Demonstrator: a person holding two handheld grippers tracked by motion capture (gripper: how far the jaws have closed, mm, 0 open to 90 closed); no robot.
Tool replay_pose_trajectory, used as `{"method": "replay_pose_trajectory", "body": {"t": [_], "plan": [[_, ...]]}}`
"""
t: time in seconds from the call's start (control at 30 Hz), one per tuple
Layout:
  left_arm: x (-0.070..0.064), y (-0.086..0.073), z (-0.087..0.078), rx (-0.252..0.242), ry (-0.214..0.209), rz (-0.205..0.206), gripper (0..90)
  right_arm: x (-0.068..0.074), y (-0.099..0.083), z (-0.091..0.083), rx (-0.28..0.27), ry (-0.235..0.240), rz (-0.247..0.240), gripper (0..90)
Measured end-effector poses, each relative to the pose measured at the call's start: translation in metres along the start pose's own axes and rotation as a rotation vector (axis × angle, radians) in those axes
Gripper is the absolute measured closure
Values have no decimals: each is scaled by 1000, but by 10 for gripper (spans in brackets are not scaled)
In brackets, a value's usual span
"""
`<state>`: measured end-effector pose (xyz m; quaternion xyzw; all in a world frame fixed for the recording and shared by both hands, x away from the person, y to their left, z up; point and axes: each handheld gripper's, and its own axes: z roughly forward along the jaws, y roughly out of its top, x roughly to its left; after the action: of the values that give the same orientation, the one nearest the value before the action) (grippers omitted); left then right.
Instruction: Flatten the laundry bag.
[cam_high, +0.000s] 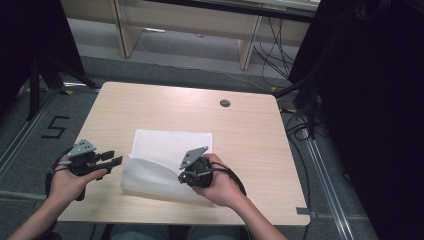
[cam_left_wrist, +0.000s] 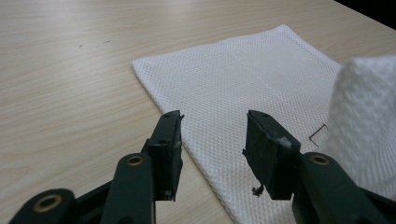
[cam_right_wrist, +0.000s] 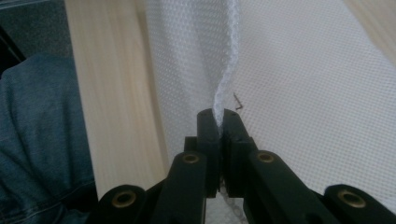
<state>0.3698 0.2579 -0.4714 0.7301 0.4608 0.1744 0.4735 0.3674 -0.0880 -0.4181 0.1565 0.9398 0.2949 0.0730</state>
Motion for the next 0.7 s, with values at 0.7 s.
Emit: {"method": "replay_pose_trajectory", "body": {"t": [0.7], "plan": [[-27, -3, 12, 72, -131, 79, 503, 47, -18, 16, 83, 176, -80, 864]]}}
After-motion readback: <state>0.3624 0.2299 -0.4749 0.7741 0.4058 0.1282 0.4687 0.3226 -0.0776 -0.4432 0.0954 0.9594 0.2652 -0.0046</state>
